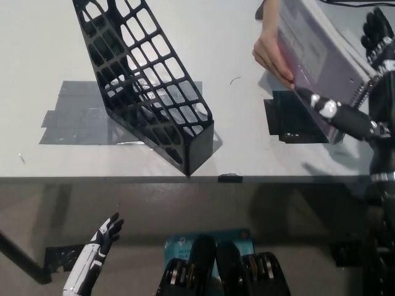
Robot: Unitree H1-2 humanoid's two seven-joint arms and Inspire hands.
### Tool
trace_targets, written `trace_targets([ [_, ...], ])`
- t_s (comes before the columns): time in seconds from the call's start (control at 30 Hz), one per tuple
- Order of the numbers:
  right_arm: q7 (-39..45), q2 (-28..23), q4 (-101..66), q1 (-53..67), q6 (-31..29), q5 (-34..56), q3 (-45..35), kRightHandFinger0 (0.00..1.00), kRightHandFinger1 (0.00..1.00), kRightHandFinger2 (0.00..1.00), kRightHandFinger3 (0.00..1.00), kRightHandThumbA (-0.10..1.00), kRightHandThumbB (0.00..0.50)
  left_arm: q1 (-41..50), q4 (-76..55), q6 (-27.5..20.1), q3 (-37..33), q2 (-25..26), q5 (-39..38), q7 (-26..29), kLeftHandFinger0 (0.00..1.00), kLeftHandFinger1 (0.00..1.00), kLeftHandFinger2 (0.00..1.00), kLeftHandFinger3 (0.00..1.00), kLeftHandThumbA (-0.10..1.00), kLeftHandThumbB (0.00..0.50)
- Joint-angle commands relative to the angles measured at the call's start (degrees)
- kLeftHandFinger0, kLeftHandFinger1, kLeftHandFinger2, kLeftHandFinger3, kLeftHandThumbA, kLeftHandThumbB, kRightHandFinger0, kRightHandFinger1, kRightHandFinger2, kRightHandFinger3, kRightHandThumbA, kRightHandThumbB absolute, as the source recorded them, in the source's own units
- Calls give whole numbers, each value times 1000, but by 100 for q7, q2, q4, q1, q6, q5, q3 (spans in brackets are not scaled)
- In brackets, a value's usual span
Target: A person hands a notebook to the robot and the robot grabs it with its right hand and places it in the magazine stand kept in the centre of the desk infront of it.
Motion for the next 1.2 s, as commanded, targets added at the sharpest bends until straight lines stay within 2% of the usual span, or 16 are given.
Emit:
trace_targets([
  [0.0, -6, -81, 488, -653, 166, -1, 28, 1000, 1000, 1000, 1000, 1000, 248, -86, -68, -213, -15, 56, -43, -56, 1000, 1000, 1000, 1000, 1000, 500],
  [0.13, -21, -72, 885, -947, 194, 145, -43, 1000, 1000, 1000, 1000, 1000, 272, -119, -92, -213, -11, 72, -27, -70, 1000, 1000, 1000, 1000, 1000, 500],
  [0.2, -4, -79, 1066, -1056, 127, 231, -77, 1000, 1000, 1000, 1000, 1000, 310, -130, -110, -213, -5, 69, -25, -71, 1000, 1000, 1000, 1000, 1000, 500],
  [0.37, 24, -50, 1222, -1116, 2, 396, -133, 1000, 1000, 1000, 1000, 984, 290, -134, -109, -213, -7, 71, 2, -57, 1000, 1000, 1000, 1000, 1000, 500],
  [0.57, 10, 8, 1527, -1126, -18, 409, -78, 1000, 1000, 1000, 1000, 1000, 324, -171, -116, -213, -1, 94, 6, -61, 1000, 1000, 1000, 1000, 1000, 500],
  [0.63, 25, 65, 1667, -1096, -138, 467, -53, 1000, 1000, 1000, 1000, 993, 298, -188, -110, -213, 2, 100, 24, -48, 1000, 1000, 1000, 1000, 1000, 500],
  [0.83, 83, 88, 2033, -1088, -387, 464, 31, 1000, 1000, 1000, 1000, 986, 274, -226, -110, -213, 12, 115, 16, -44, 1000, 1000, 1000, 1000, 1000, 500],
  [0.9, 138, 110, 2084, -1088, -304, 617, -7, 1000, 1000, 1000, 1000, 906, 234, -228, -98, -213, 11, 115, -1, -51, 1000, 1000, 1000, 1000, 1000, 500],
  [0.93, 130, 98, 2029, -1100, -115, 560, 30, 247, 440, 638, 758, 902, 166, -240, -95, -213, 17, 116, -13, -50, 1000, 1000, 1000, 1000, 1000, 500],
  [0.97, 125, 94, 2009, -1110, -41, 533, 48, 247, 440, 638, 758, 902, 166, -249, -95, -213, 21, 118, -11, -46, 1000, 1000, 1000, 1000, 1000, 500],
  [1.0, 151, 93, 1986, -1120, 64, 549, 69, 17, 62, 219, 366, 927, 114, -254, -101, -213, 26, 118, -7, -42, 1000, 1000, 1000, 1000, 1000, 500],
  [1.03, 180, 88, 1974, -1124, 123, 546, 103, 3, 12, 44, 73, 949, 72, -260, -112, -213, 28, 115, 8, -38, 1000, 1000, 1000, 1000, 1000, 500],
  [1.07, 59, 103, 1963, -1120, 124, 300, 189, 1, 2, 9, 15, 980, 52, -272, -116, -213, 27, 117, 33, -31, 1000, 1000, 1000, 1000, 1000, 500],
  [1.17, -65, 152, 1961, -1097, 105, 152, 256, 0, 0, 0, 0, 1000, 54, -278, -111, -213, 29, 116, 14, -43, 1000, 1000, 1000, 1000, 1000, 500],
])
